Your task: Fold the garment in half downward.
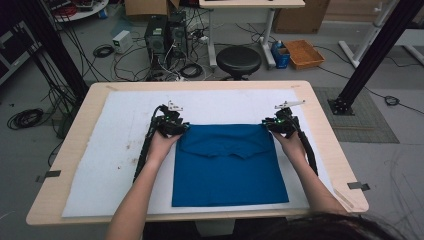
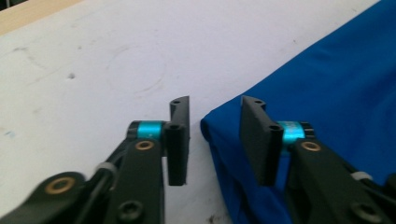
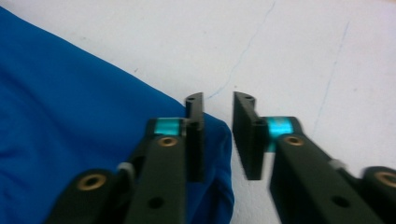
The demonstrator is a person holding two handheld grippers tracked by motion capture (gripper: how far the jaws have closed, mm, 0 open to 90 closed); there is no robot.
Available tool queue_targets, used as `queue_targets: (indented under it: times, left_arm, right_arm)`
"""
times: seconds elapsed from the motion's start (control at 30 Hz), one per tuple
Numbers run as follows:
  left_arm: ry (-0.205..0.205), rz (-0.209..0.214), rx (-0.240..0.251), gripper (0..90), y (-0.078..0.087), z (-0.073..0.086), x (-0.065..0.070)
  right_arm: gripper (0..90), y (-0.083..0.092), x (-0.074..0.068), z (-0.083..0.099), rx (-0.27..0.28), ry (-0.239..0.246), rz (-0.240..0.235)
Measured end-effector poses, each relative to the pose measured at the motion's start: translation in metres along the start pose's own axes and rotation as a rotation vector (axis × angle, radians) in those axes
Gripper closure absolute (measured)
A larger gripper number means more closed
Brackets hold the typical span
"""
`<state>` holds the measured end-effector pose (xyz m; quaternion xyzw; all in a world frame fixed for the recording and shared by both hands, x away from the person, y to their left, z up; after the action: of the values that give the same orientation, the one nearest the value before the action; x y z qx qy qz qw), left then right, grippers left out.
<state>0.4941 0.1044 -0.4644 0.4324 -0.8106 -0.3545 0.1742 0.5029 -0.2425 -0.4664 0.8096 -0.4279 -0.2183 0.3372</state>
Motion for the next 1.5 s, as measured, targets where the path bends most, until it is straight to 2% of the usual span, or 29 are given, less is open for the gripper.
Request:
queue_targets:
  times: [0.07,0.13,0.23,0.3,0.4,0.5,0.6,0.63,0.77,0.9,1.13,1.2,1.37,1.5]
  left_arm:
    - [0.024,-0.003,0.035,59.3,0.011,0.003,0.000]
    - [0.065,0.007,0.050,59.4,0.023,0.011,0.003]
    - [0.114,0.044,0.031,61.0,0.035,0.030,0.010]
    - [0.138,0.069,0.012,62.1,0.041,0.044,0.017]
    - [0.187,0.117,0.005,64.3,0.043,0.056,0.026]
    - [0.190,0.115,-0.022,67.0,0.039,0.062,0.030]
    - [0.200,0.109,-0.037,67.7,0.033,0.063,0.030]
    - [0.208,0.115,-0.028,67.7,0.031,0.062,0.031]
    - [0.194,0.109,-0.046,67.7,0.027,0.062,0.034]
    - [0.189,0.102,-0.043,71.8,0.025,0.060,0.037]
    - [0.172,0.098,-0.040,77.7,0.025,0.059,0.040]
    - [0.165,0.100,-0.038,79.5,0.026,0.059,0.041]
    - [0.154,0.102,-0.024,84.6,0.025,0.057,0.042]
    - [0.153,0.101,-0.011,84.6,0.030,0.054,0.041]
  right_arm:
    - [68.6,0.007,-0.002,0.001,0.023,0.004,0.009]
    - [63.9,0.016,-0.004,0.005,0.045,0.007,0.021]
    - [61.0,0.029,-0.009,0.016,0.035,-0.002,0.016]
    - [60.9,0.040,-0.012,0.025,0.070,-0.009,0.029]
    - [59.4,0.050,-0.016,0.040,0.073,-0.034,0.008]
    - [59.5,0.051,-0.020,0.055,0.051,-0.045,-0.012]
    - [59.5,0.049,-0.021,0.062,0.043,-0.053,-0.018]
    - [59.4,0.048,-0.021,0.063,0.041,-0.054,-0.021]
    - [58.7,0.045,-0.021,0.065,0.031,-0.060,-0.023]
    - [58.8,0.043,-0.021,0.067,0.029,-0.072,-0.024]
    - [60.1,0.032,-0.027,0.070,-0.021,-0.063,-0.036]
    - [65.4,0.028,-0.028,0.070,-0.038,-0.059,-0.040]
    - [85.9,0.026,-0.035,0.068,-0.040,-0.015,-0.062]
    - [87.4,0.029,-0.036,0.066,-0.023,0.001,-0.056]
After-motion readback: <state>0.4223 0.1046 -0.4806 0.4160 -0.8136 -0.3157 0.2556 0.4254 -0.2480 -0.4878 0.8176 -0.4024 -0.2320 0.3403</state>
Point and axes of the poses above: each handheld gripper's, and its own axes: y roughly backward along the jaws, z roughly out of its underside, x roughly to its right, the point moved 7 cm from there along -y, roughly forward along the jaws, and after that the axes turned 6 degrees about -x, right-handed, at the moved point
